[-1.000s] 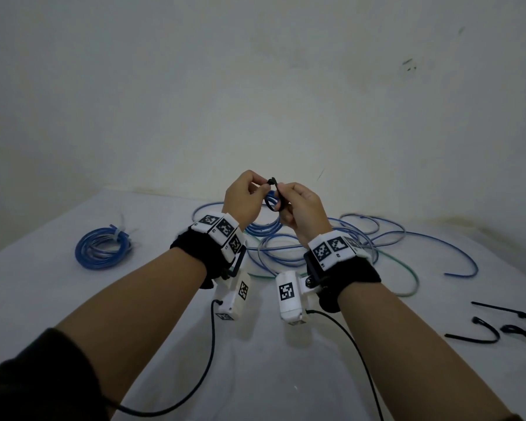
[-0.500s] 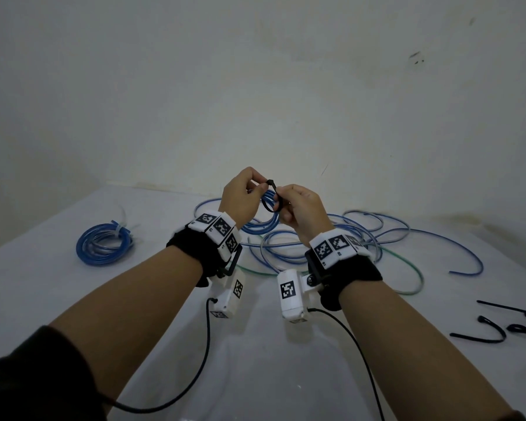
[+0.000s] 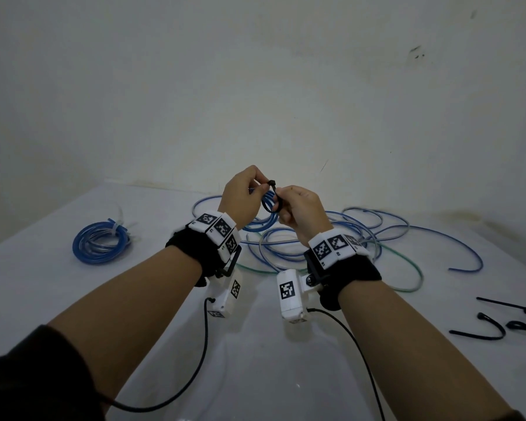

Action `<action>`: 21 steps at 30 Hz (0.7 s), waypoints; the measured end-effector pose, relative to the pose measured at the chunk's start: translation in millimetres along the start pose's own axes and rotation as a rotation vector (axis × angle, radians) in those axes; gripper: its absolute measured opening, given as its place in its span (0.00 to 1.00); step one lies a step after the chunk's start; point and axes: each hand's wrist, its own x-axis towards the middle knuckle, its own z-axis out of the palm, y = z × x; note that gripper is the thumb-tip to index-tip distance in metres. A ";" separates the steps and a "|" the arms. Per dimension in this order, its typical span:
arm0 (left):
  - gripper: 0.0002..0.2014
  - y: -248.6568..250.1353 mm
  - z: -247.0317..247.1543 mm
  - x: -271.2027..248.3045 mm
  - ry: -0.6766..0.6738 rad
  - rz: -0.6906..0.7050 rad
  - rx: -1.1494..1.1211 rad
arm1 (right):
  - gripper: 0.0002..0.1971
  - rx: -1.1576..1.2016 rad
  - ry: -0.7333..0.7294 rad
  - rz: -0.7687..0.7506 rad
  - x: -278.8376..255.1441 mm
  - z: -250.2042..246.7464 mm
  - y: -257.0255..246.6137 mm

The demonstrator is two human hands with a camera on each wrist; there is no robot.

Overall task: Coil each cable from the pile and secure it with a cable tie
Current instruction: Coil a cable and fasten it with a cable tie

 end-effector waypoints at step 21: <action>0.05 8.6 3.2 -11.7 -0.284 0.210 0.079 | 0.11 -0.080 0.343 0.006 21.3 -17.3 -6.2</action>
